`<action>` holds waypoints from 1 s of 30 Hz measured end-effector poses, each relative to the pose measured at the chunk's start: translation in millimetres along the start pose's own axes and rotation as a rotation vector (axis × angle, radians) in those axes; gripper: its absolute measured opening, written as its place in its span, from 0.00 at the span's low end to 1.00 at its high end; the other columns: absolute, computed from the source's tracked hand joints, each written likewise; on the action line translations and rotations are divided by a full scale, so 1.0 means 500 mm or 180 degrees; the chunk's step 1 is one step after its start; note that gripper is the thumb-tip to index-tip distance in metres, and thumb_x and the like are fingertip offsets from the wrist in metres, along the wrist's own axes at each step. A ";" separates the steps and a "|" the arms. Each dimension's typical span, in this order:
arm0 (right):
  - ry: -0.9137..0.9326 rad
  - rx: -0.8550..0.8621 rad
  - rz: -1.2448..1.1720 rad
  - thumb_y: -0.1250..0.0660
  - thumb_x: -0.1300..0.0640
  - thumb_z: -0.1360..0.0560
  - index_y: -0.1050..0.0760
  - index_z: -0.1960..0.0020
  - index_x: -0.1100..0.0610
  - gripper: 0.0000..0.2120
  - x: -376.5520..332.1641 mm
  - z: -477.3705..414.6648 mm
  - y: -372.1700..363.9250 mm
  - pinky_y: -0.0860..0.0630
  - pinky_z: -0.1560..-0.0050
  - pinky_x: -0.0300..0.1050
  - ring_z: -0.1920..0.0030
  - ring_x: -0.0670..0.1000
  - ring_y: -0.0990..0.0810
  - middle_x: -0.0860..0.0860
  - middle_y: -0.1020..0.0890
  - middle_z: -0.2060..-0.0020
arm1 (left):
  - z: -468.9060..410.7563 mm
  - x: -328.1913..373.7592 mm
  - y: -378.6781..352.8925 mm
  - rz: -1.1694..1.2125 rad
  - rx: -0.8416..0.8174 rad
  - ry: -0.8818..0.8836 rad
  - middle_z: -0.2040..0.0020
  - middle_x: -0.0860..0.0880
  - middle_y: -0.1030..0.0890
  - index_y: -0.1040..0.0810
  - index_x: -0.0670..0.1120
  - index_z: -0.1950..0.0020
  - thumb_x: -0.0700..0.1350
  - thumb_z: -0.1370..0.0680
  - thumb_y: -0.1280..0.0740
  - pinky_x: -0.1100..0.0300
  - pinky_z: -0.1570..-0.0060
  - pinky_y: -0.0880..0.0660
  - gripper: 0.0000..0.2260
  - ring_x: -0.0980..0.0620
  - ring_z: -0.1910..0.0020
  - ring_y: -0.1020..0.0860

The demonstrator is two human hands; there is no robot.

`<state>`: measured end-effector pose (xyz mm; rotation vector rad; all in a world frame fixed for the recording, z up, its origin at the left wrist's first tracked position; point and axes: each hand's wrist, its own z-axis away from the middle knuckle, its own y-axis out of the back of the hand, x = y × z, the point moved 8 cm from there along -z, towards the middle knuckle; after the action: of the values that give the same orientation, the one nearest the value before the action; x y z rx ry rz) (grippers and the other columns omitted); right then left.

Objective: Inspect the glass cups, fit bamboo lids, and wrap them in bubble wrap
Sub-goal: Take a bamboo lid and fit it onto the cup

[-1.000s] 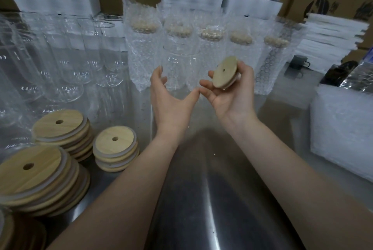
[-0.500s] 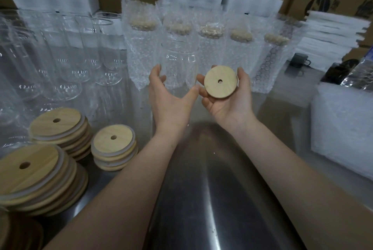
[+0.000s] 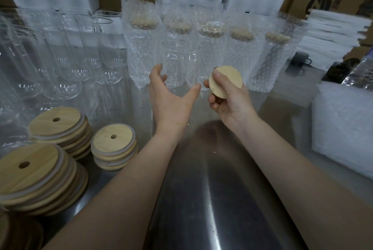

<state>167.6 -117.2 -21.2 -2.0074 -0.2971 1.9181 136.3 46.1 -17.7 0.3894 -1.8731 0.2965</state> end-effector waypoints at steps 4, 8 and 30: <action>-0.0028 -0.0013 0.0007 0.34 0.45 0.21 0.25 0.41 0.56 0.16 0.003 -0.004 0.000 0.31 0.76 0.37 0.77 0.49 0.27 0.54 0.15 0.65 | 0.001 0.000 -0.002 0.0028 -0.0019 0.0006 0.32 0.50 0.32 0.42 0.53 0.25 0.50 0.30 0.23 0.51 0.30 0.35 0.40 0.54 0.31 0.33; -0.0108 -0.0143 -0.0155 0.44 0.41 0.18 0.26 0.46 0.57 0.20 0.006 -0.007 -0.005 0.31 0.76 0.38 0.77 0.50 0.27 0.56 0.15 0.65 | 0.001 -0.001 -0.002 0.0020 -0.0017 0.0000 0.32 0.50 0.32 0.42 0.53 0.25 0.50 0.30 0.23 0.52 0.30 0.34 0.40 0.54 0.31 0.33; -0.0130 -0.0360 -0.0747 0.34 0.53 0.21 0.31 0.34 0.49 0.17 0.008 -0.009 -0.025 0.20 0.68 0.45 0.67 0.54 0.17 0.58 0.25 0.49 | -0.001 -0.002 -0.003 0.0035 -0.0025 0.0000 0.33 0.50 0.32 0.42 0.53 0.25 0.50 0.30 0.22 0.49 0.30 0.34 0.40 0.54 0.32 0.33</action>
<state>173.6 -104.5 -19.6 -1.9068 -0.6354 1.8323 137.7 45.0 -18.4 0.3739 -1.8764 0.2965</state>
